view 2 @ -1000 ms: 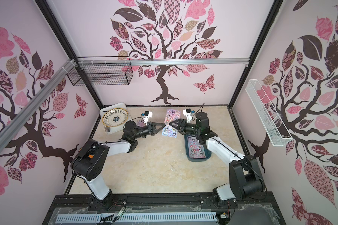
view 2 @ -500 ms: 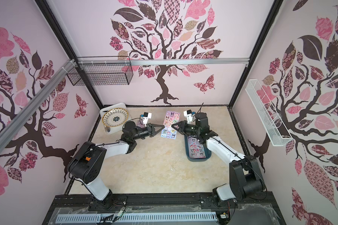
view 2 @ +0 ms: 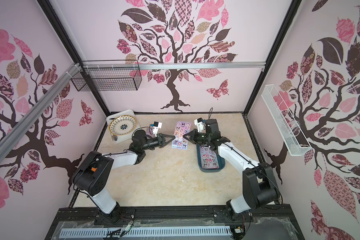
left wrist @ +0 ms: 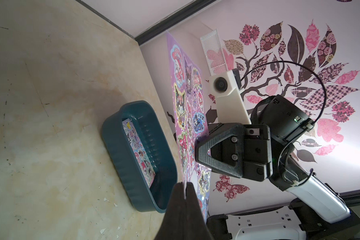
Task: Take the stickers out of the storage box
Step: Pick up the sticker from the storage box, then place the sticker at the center of the board.
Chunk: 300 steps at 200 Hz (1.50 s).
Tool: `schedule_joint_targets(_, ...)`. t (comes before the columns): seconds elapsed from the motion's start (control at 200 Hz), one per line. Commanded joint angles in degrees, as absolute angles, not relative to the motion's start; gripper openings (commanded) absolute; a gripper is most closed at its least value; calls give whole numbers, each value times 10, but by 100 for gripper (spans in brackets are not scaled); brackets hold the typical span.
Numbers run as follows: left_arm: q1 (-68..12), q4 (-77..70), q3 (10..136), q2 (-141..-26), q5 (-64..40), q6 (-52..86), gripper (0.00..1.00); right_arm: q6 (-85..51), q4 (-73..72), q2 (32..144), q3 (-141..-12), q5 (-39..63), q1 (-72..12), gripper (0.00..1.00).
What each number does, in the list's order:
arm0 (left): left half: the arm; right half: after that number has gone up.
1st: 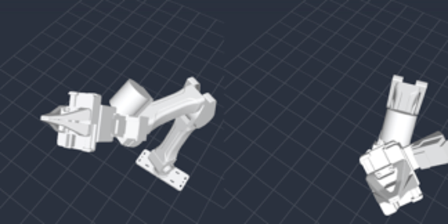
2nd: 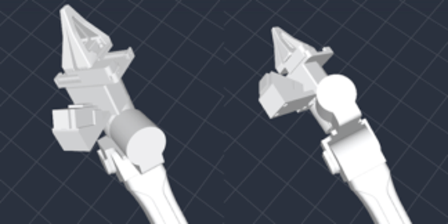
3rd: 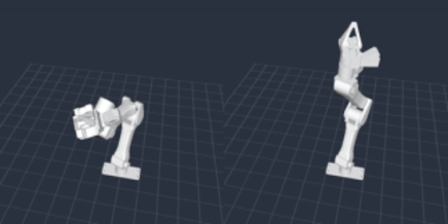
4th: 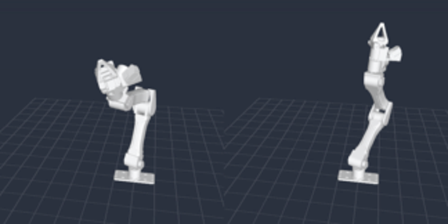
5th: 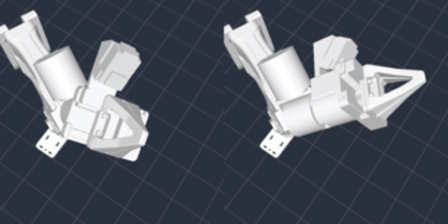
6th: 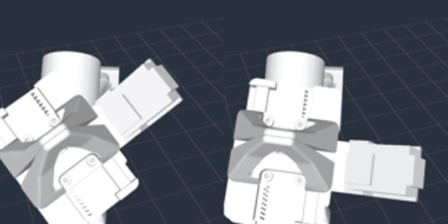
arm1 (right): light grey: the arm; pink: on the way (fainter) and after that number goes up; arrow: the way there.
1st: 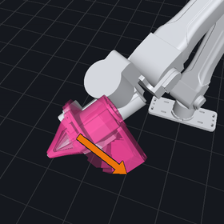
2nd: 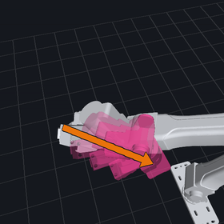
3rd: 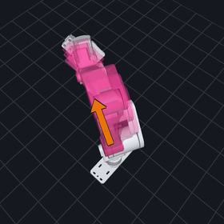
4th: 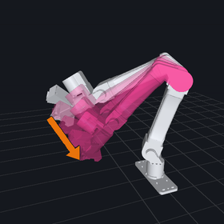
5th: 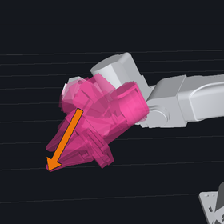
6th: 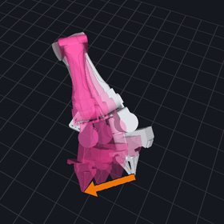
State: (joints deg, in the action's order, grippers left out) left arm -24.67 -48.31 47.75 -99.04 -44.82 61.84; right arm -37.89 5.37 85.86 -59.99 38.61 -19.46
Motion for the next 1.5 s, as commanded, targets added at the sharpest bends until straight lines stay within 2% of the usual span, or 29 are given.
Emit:
schedule_joint_targets(0.0, -244, -450, 465, -966, -441, 583, 0, -345, 107, 876, -631, 359, -202, 1)
schedule_joint_targets(0.155, -237, -313, 463, -945, -402, 520, 0, -324, 141, 898, -651, 361, -204, 1)
schedule_joint_targets(0.305, -217, -243, 450, -929, -386, 472, 19, -295, 185, 933, -675, 362, -208, 1)
schedule_joint_targets(0.4, -199, -214, 432, -915, -368, 449, 22, -282, 202, 965, -694, 357, -215, 1)
schedule_joint_targets(0.86, -70, -173, 346, -829, -339, 389, 22, -279, 227, 1193, -921, 371, -295, 2)
schedule_joint_targets(1.055, -64, -144, 318, -789, -283, 350, 23, -319, 175, 1264, -987, 388, -298, 2)
schedule_joint_targets(1.27, -62, -124, 316, -784, -261, 307, 23, -300, 214, 1328, -1050, 372, -292, 4)
schedule_joint_targets(1.496, -61, -119, 310, -790, -247, 283, 23, -285, 237, 1347, -1031, 340, -268, 5)
